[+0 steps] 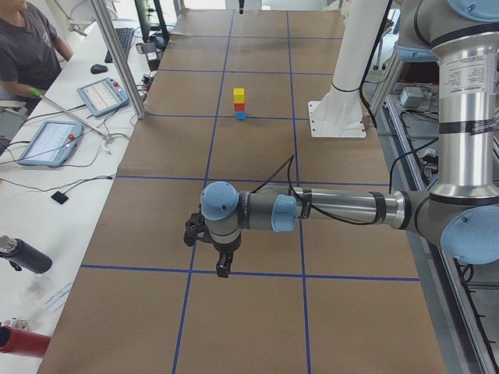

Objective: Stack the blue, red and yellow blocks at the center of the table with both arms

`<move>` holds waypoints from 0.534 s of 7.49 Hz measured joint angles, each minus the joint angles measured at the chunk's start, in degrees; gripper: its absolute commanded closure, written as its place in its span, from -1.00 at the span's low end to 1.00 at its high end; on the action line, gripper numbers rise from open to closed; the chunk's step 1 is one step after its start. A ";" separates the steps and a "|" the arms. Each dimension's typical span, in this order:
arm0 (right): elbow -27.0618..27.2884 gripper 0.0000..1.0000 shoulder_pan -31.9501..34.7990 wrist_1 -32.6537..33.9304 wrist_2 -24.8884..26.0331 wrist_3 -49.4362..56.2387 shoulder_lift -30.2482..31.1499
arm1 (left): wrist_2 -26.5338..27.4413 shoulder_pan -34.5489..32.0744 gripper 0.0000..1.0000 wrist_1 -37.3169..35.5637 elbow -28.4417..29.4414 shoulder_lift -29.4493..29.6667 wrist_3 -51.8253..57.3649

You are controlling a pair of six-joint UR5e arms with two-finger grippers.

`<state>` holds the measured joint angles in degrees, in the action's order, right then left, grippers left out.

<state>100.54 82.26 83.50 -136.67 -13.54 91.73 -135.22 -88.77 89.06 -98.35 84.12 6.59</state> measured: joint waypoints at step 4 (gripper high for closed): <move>0.13 -1.00 -0.03 -0.05 -0.25 0.00 0.08 | 0.05 0.00 -0.99 0.06 -0.67 0.00 0.13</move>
<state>100.67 82.23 83.44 -136.92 -13.54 91.81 -135.17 -88.77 89.12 -99.02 84.11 6.72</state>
